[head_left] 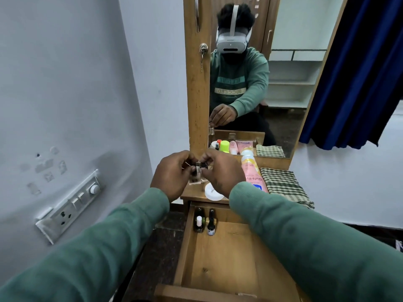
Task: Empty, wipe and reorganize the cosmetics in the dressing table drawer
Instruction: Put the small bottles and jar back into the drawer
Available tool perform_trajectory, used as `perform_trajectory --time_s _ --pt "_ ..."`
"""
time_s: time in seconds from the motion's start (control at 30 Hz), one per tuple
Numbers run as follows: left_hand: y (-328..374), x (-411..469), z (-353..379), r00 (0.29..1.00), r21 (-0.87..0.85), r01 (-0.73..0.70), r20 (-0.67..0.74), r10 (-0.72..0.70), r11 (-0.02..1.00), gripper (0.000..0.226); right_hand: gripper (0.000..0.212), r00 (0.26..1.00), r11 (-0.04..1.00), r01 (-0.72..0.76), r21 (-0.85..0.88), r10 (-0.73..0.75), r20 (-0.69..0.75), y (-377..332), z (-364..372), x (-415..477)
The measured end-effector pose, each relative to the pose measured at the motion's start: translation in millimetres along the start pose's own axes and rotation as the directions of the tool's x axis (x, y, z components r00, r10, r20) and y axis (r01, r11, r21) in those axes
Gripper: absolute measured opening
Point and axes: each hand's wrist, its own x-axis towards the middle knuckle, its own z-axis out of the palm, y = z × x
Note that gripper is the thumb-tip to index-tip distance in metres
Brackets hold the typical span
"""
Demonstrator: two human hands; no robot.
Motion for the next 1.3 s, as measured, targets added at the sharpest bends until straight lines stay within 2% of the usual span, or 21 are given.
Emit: perform_trajectory --time_s 0.2,0.33,0.53,0.63,0.8,0.9,1.3 --pt "13 -47 -3 0.990 0.036 -0.019 0.140 0.014 0.999 0.028 0.024 0.989 0.999 -0.021 0.031 0.017 0.145 6 -3 -54" --pt "3 -81 12 0.978 0.056 -0.011 0.207 -0.001 0.998 0.028 0.027 0.973 0.995 -0.099 0.027 0.091 0.214 25 18 -92" --pt "-14 -112 41 0.958 0.101 0.038 0.278 -0.065 0.994 0.030 0.044 0.970 0.988 -0.150 0.026 0.142 0.196 46 51 -129" --pt "-24 -116 52 0.954 0.112 0.101 0.271 -0.128 0.989 0.029 0.045 0.970 0.985 -0.171 0.028 0.163 0.179 54 60 -133" --pt "-35 -118 66 0.942 0.077 0.235 0.229 -0.247 0.969 0.066 0.049 0.962 0.974 -0.216 0.065 0.201 0.182 68 71 -137" --pt "-41 -114 71 0.939 0.102 0.250 0.219 -0.267 0.963 0.074 0.050 0.965 0.975 -0.212 0.065 0.198 0.169 71 77 -135" --pt "-50 -114 80 0.936 0.031 0.285 0.205 -0.285 0.958 0.059 0.050 0.969 0.980 -0.196 0.031 0.189 0.157 77 88 -135"
